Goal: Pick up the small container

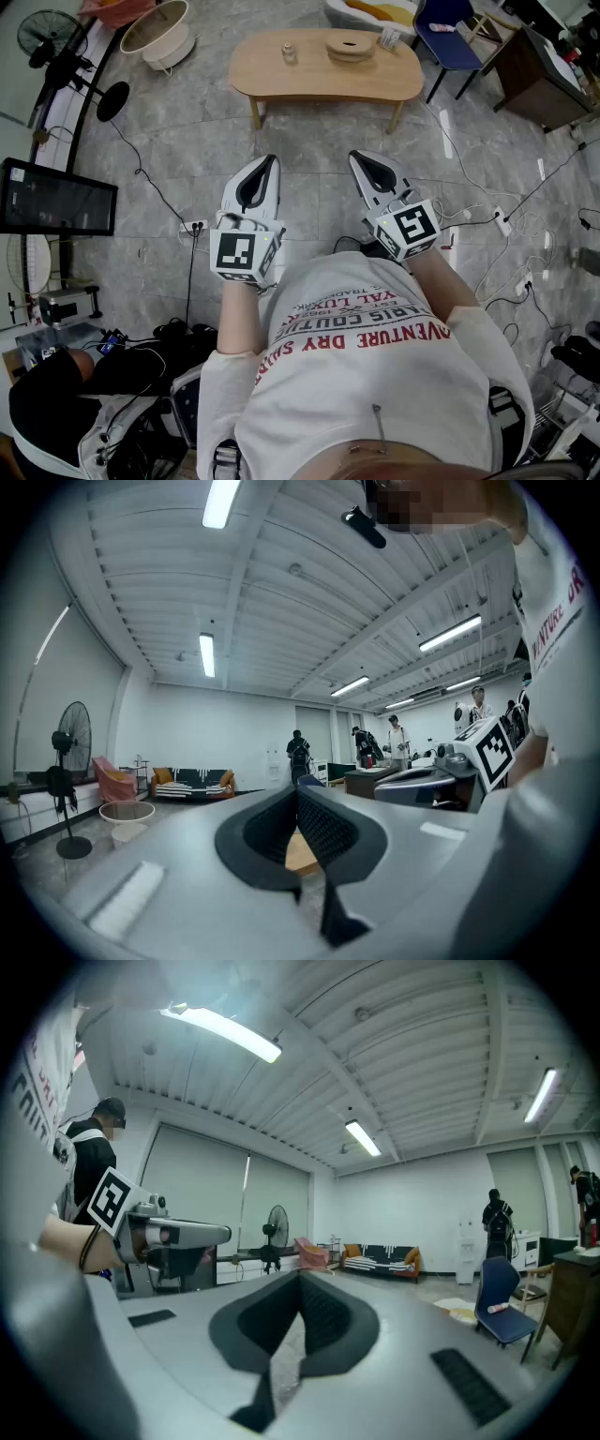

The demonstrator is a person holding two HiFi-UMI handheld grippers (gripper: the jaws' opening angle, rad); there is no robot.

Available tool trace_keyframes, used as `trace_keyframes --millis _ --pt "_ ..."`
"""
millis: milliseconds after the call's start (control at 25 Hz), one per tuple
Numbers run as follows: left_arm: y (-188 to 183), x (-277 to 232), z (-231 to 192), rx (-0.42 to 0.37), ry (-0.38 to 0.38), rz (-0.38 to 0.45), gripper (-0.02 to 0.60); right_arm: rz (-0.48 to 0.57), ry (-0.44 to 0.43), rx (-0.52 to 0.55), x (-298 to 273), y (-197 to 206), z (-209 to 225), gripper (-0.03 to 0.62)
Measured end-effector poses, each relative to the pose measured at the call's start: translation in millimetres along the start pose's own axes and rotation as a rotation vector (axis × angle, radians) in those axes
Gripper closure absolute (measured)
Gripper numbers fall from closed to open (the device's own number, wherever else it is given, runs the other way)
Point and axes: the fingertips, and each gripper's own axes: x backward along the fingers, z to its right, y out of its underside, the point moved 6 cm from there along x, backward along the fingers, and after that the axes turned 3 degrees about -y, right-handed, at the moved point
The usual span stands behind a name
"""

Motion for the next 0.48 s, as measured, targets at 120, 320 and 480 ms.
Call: trace_keyframes --millis 120,320,480 --pt "-1 0 0 0.001 0.006 0.001 0.569 0.001 0.004 0.003 0 0 1 0.599" --pt "2 1 -7 0.008 0.009 -0.008 0.569 -0.006 -0.001 0.004 -9 0 -3 0.599" --pt "5 -1 -15 0.020 0.007 -0.014 0.569 -0.018 0.002 -0.009 -18 2 -3 0.599"
